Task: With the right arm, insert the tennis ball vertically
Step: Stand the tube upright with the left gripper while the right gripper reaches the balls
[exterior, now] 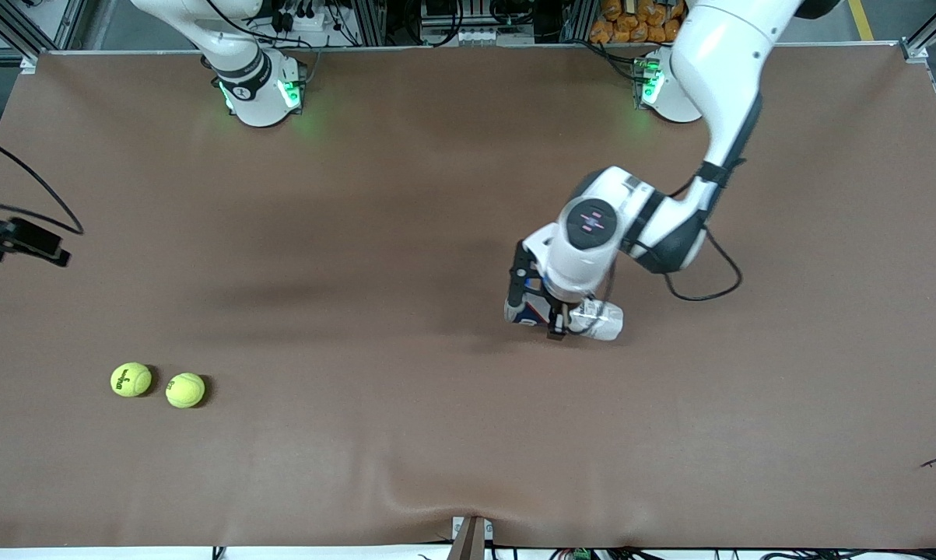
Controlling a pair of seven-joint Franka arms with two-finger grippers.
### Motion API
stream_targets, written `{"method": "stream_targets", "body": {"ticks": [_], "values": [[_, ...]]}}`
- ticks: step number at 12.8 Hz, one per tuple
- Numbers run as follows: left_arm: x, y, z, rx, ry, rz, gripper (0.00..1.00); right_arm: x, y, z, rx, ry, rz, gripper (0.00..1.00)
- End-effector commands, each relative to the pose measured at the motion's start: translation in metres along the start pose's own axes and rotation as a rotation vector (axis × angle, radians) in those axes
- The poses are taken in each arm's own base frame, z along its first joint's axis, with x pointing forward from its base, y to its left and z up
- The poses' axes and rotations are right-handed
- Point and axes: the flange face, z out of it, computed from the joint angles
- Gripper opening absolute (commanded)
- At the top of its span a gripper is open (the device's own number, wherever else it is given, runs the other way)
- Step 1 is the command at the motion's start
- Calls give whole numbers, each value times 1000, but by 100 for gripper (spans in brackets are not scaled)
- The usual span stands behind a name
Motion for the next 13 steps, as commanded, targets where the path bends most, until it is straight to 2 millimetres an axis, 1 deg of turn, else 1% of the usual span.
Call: {"method": "stream_targets", "body": {"ticks": [1, 2, 3, 4, 5, 6, 7, 9, 10, 11, 12, 13], "values": [[-17, -15, -18, -23, 159, 29, 67, 48, 42, 93, 2, -45, 58, 100], [-19, -21, -25, -17, 225, 31, 67, 57, 66, 122, 6, -50, 92, 100], [-21, -27, -33, -6, 280, 31, 67, 64, 72, 141, 2, -64, 69, 100], [-20, -30, -38, -2, 326, 30, 67, 74, 72, 157, -9, -76, 3, 100], [-25, -32, -36, -4, 387, 15, 67, 90, 81, 172, -10, -69, -26, 100], [-27, -34, -31, -5, 473, 12, 67, 101, 92, 198, -5, -89, -36, 100], [-27, -35, -24, -7, 566, 9, 67, 109, 95, 224, -5, -95, -42, 100], [-24, -35, -6, -2, 739, -16, 70, 133, 94, 268, -31, 34, -44, 100], [-23, -36, -7, 13, 799, -32, 70, 135, 93, 284, -24, 49, -39, 100], [-21, -35, -3, 21, 859, -52, 70, 133, 95, 299, -20, 32, -38, 100], [-17, -34, 9, 39, 929, -55, 70, 129, 101, 311, -16, 14, -28, 100], [-5, -30, 23, 65, 1018, -56, 70, 127, 106, 325, -13, -4, -20, 100]]}}
